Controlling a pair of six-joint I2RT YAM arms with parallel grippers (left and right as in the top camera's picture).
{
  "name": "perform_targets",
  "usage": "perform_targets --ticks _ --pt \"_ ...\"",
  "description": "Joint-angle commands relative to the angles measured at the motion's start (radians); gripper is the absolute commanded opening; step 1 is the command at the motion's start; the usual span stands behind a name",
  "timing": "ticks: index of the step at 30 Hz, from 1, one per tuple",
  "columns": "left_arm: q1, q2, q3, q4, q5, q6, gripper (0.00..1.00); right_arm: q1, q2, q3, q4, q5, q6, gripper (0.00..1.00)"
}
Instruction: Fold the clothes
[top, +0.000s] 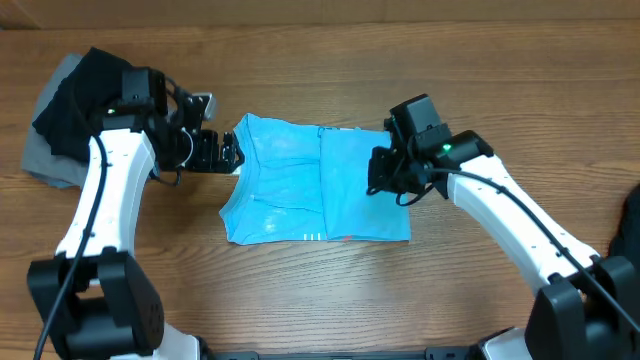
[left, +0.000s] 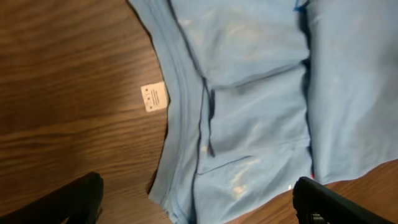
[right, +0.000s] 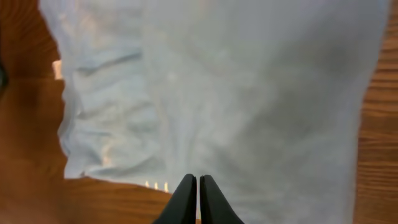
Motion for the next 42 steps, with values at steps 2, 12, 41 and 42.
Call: perform_targets --ticks 2,12,41,42 --pt "0.027 0.106 -0.015 0.025 0.142 0.082 1.00 0.004 0.057 0.008 0.003 0.021 0.043 0.07" --pt "0.028 0.352 -0.015 0.070 0.261 0.185 1.00 0.004 0.212 -0.018 0.037 -0.012 0.148 0.05" --pt "-0.107 0.470 -0.019 0.142 0.000 -0.007 0.84 0.004 0.235 -0.018 0.040 -0.023 0.169 0.04" --pt "-0.102 0.470 -0.019 0.122 -0.039 -0.008 0.87 0.004 0.235 -0.018 0.039 -0.023 0.169 0.04"
